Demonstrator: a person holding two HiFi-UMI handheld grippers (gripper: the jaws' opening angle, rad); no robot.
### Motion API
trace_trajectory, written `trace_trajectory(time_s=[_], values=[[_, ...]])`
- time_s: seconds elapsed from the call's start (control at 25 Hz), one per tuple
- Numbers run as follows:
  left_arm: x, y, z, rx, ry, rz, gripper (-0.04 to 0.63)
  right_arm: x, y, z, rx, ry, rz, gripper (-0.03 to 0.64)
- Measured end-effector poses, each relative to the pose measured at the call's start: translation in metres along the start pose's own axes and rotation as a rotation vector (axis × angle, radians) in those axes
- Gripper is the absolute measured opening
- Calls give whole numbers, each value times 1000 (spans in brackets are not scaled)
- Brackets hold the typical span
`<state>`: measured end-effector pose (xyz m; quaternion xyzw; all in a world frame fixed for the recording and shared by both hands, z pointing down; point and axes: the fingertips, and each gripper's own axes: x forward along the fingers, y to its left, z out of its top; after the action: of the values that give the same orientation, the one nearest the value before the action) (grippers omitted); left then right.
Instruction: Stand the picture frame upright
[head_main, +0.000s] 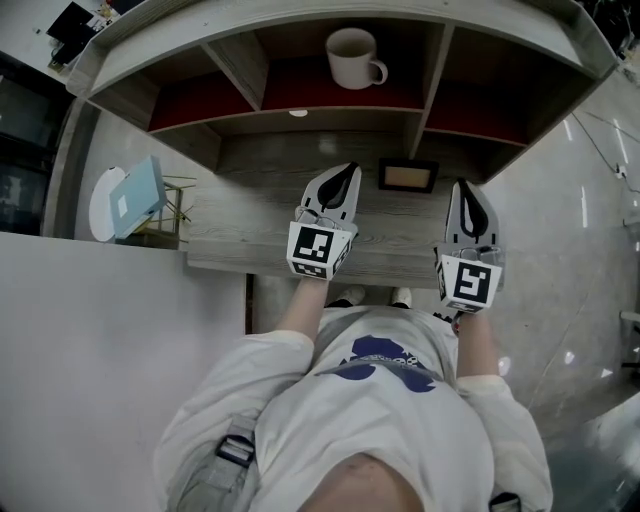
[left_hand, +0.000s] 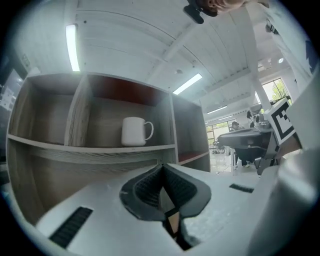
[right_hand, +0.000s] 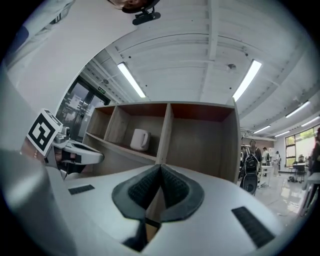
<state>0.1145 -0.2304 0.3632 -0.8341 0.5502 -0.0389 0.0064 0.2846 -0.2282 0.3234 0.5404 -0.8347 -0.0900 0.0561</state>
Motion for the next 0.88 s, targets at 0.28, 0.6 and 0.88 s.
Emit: trace_trajectory(time_s=[0.28,0.6,0.88], values=[[2,-5,10,26,-14,-16,6,-1,-5,17,-4,-42,-16,0],[5,-9,4,31,6,-36,6,-1,-6,16,6,-51,-24,0],[5,-8,-2,21,13,-37,6,2,-4,12,-18,-16,-33,-2]])
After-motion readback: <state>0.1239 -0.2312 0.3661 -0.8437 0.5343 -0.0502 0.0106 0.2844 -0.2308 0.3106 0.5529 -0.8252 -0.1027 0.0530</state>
